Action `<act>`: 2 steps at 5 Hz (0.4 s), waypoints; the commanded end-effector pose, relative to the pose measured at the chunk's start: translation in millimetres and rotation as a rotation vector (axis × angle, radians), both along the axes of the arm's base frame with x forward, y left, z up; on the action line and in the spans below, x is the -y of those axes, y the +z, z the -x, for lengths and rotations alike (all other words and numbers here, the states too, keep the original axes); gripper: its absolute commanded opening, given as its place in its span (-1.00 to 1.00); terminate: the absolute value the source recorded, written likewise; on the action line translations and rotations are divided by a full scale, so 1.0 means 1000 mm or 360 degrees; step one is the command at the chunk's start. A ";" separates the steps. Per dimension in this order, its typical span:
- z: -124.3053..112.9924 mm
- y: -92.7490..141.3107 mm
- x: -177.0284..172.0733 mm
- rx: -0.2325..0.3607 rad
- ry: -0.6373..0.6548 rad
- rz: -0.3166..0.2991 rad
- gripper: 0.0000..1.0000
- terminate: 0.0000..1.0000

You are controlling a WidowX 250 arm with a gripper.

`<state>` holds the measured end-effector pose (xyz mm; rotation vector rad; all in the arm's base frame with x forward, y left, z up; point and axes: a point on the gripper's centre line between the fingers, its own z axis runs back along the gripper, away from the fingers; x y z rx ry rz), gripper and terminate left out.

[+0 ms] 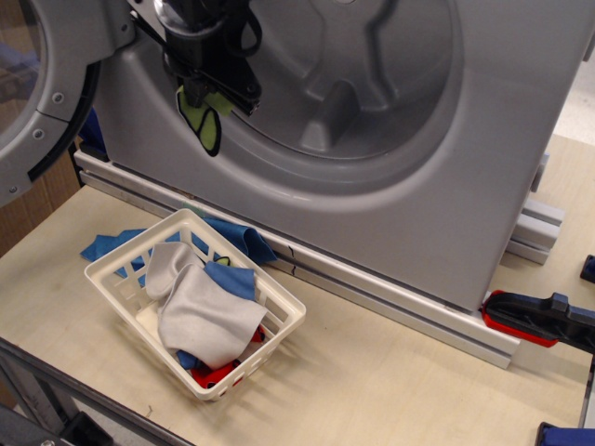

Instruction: Take clothes out of laundry machine

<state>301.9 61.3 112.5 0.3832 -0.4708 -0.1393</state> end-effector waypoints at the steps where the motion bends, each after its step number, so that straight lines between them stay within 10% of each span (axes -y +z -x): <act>1: 0.054 -0.038 0.022 -0.0203 0.0157 0.0284 -1.00 -1.00; 2: 0.069 -0.067 0.024 -0.0325 0.0174 0.0376 -1.00 -1.00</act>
